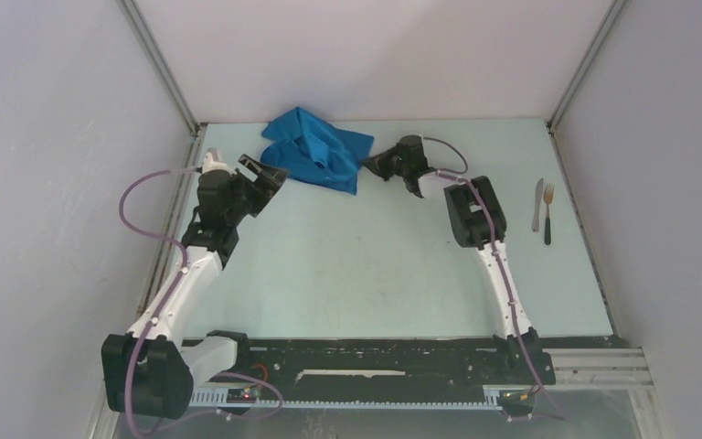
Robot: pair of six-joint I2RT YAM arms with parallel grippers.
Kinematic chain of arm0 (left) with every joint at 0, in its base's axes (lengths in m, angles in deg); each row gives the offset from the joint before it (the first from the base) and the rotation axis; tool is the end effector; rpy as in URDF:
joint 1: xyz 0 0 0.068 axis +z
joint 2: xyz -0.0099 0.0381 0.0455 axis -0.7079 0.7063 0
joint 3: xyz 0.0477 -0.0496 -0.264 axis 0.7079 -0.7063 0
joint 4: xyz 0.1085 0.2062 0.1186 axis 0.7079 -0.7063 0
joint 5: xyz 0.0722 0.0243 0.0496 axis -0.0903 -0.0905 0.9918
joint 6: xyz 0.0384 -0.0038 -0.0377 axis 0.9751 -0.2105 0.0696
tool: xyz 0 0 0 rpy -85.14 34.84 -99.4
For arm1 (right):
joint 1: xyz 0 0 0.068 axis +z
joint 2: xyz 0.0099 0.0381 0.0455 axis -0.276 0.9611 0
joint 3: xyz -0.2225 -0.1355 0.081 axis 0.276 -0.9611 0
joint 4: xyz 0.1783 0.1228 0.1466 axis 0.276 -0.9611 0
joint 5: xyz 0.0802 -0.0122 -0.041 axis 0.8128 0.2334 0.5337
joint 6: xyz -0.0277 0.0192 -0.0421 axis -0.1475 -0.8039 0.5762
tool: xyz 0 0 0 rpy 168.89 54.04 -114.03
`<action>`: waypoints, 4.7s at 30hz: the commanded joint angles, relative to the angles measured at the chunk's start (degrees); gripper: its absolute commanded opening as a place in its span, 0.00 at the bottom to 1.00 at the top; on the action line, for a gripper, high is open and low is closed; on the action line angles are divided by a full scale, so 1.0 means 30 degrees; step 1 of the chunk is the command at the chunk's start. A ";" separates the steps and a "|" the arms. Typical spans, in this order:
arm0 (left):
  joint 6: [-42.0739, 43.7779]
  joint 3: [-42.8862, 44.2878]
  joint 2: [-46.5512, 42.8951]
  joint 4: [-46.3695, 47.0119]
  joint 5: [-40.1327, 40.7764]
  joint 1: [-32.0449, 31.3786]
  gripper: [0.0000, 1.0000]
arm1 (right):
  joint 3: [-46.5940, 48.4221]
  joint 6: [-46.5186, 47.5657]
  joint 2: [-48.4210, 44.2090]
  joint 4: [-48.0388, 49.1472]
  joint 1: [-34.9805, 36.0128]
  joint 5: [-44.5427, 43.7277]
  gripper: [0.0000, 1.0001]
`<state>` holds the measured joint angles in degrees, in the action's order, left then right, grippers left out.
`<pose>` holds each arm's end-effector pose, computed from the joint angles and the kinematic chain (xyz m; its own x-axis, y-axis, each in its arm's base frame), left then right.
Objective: Fold the napkin into a case and place the utensils inside
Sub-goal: Pick up the crumpled napkin from the corner of the board, then turn over the crumpled napkin at the center of the board, then flatten out the napkin at the center of the board.
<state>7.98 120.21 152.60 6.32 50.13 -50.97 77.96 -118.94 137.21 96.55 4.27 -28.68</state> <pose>0.2530 -0.0304 0.2943 -0.3636 -0.7621 -0.5357 -0.1271 0.6102 -0.7820 0.5507 0.2157 0.0856 -0.6621 0.7436 -0.0926 0.1905 0.2866 0.9389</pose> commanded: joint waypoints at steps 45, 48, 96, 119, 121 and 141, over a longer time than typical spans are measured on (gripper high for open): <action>1.3304 1.5341 1.8712 -0.9545 0.3425 -0.8367 0.49 | -2.9327 1.1257 -2.8391 -0.4676 -0.7903 0.6155 0.00; 1.3098 1.4938 1.8548 -0.9526 0.2962 -0.8337 0.46 | -2.9263 1.1209 -2.8562 -0.4635 -0.8021 0.6237 0.00; 0.6685 2.2780 1.8473 -1.4802 0.6078 -0.2721 0.18 | 0.6060 1.7286 -0.6649 -2.1842 -0.5520 -0.1252 0.65; 0.4197 0.1133 0.8472 -0.3082 0.1150 -0.4957 0.94 | -2.0391 1.6027 -2.3447 -1.2297 -0.4522 -0.0365 0.85; 0.4363 0.0716 0.8895 -0.2646 0.1186 -0.5407 0.84 | -2.0924 1.6385 -2.3795 -1.2709 -0.4982 -0.1055 0.82; 0.5220 0.2057 0.3312 -1.2741 0.9468 -0.7661 0.12 | -2.3029 1.5906 -2.5013 -1.4250 -0.4488 -0.4029 0.78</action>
<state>22.24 124.17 165.47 -22.99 74.39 -73.36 10.44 -69.35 65.23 54.78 -11.97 -41.22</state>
